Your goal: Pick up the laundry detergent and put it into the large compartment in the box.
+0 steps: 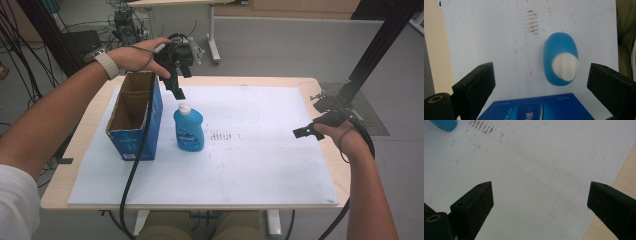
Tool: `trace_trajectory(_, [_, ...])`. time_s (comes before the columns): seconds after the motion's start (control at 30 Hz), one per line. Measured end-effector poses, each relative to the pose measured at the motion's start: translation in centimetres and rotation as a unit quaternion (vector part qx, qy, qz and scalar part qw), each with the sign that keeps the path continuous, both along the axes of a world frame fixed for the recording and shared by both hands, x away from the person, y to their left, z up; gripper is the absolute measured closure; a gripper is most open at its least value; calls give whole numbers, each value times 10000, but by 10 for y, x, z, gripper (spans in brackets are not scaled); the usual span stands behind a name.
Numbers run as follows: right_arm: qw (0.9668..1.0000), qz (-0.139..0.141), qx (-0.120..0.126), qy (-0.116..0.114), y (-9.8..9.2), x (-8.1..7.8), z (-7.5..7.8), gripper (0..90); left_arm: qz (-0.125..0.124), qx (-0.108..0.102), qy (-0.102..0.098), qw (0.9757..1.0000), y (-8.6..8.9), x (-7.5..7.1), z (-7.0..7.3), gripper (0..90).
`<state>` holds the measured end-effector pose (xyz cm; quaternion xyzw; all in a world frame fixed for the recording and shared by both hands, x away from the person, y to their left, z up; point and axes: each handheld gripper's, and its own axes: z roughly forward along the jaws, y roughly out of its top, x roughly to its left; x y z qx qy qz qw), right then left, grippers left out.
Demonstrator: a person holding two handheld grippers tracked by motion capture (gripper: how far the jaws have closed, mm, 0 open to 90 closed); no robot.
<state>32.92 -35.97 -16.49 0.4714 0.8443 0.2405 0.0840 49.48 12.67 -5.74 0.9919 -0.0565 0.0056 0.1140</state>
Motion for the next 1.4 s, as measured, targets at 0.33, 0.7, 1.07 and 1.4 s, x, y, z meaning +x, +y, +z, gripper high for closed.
trace_trajectory(0.33, [10000, -8, 5, -8, 0, -1, 0, 67, -136, 18, -7, 9999, -5, -6, -1, 85])
trace_trajectory(0.7, [10000, -5, 10, 6, 0, -1, -1, 67, -247, 168, 75, 9995, -11, -10, -7, 86])
trace_trajectory(1.07, [10000, -6, 18, 10, 1, -1, -1, 67, -247, 281, 106, 9992, -16, -14, -17, 86])
trace_trajectory(1.4, [10000, 1, 33, -8, 1, -2, -3, 67, -232, 401, 96, 9989, -22, -17, -27, 85])
